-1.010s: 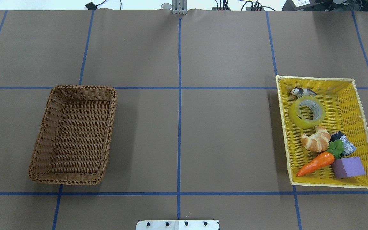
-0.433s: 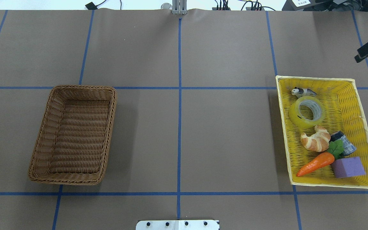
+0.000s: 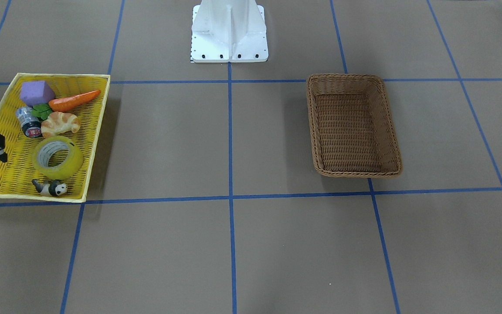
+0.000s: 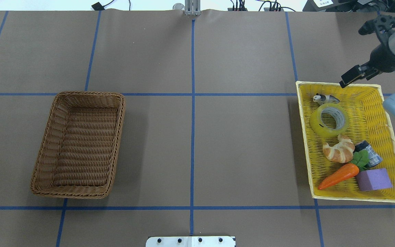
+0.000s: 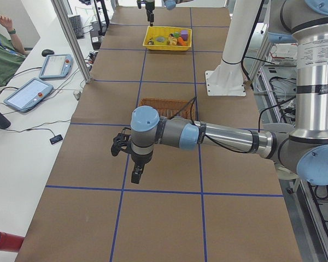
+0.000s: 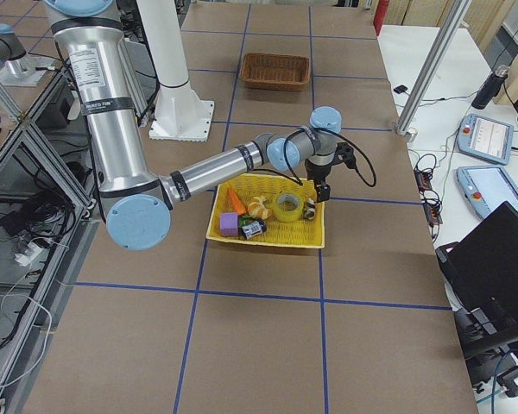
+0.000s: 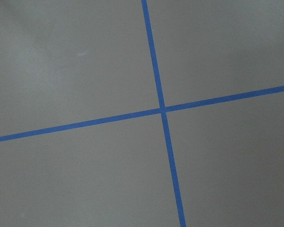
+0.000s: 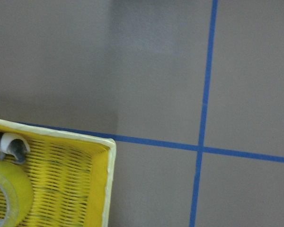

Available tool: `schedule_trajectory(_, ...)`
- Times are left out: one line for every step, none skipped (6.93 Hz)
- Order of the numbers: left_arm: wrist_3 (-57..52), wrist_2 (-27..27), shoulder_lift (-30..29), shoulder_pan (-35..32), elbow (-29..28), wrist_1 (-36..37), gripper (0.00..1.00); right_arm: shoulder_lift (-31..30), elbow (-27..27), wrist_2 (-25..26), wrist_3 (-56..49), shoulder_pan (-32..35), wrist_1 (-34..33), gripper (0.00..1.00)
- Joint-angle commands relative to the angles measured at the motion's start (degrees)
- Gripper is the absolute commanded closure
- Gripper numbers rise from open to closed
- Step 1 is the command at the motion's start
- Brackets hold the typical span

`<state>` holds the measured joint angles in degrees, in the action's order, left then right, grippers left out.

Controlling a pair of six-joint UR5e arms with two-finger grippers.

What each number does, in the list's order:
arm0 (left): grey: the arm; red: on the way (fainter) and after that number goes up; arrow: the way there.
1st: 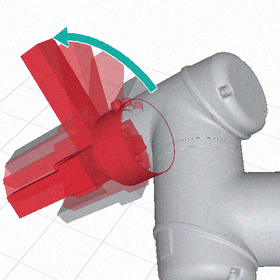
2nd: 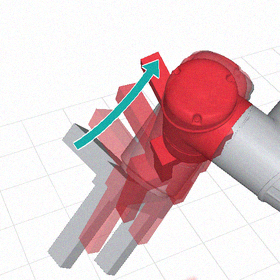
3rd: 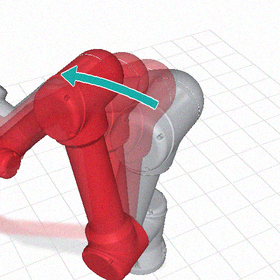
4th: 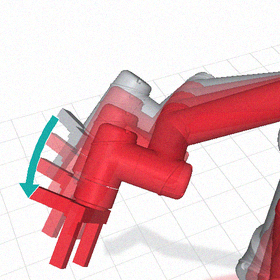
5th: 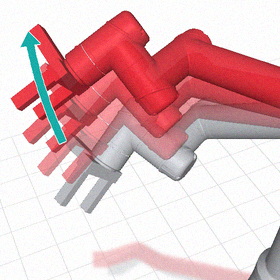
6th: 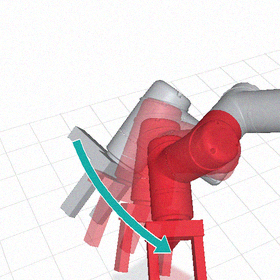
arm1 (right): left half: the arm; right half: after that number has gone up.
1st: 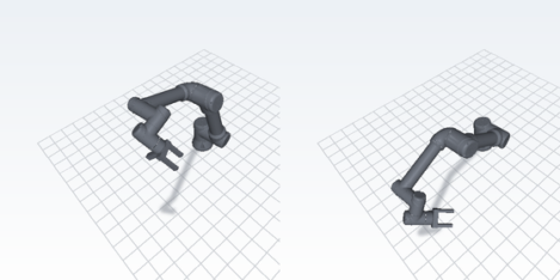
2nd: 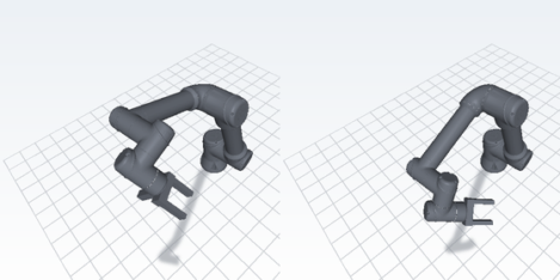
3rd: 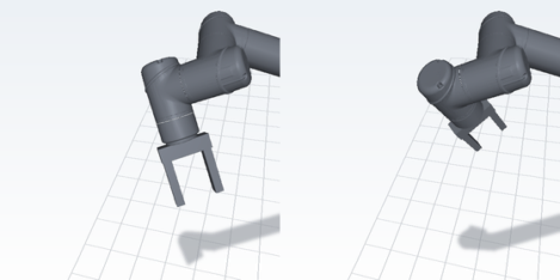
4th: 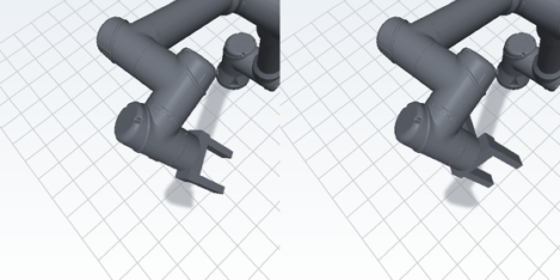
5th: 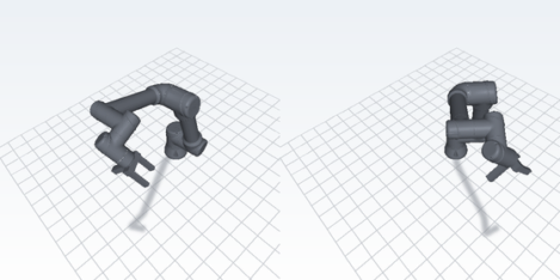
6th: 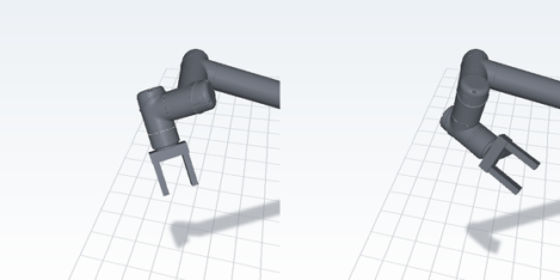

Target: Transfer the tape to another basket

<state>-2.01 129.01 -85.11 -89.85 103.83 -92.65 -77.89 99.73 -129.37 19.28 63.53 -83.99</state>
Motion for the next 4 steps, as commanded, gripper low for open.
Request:
schedule_trajectory(0.07, 0.02, -0.14, 0.03, -0.12, -0.16, 0.01, -0.42, -4.16, 0.35, 0.14, -3.05, 0.67, 0.00)
schedule_trajectory(0.07, 0.11, -0.14, 0.03, -0.03, -0.08, 0.01, -0.42, -5.58, 0.35, 0.06, -4.36, 0.67, 0.00)
schedule_trajectory(0.07, 0.11, -0.14, 0.11, -0.12, -0.07, 0.01, -0.51, -5.86, 0.35, 0.14, -5.42, 0.58, 0.00)
schedule_trajectory(0.07, 0.11, -0.14, 0.12, -0.20, -0.07, 0.01, -0.43, -6.55, 0.35, 0.23, -6.48, 0.58, 0.00)
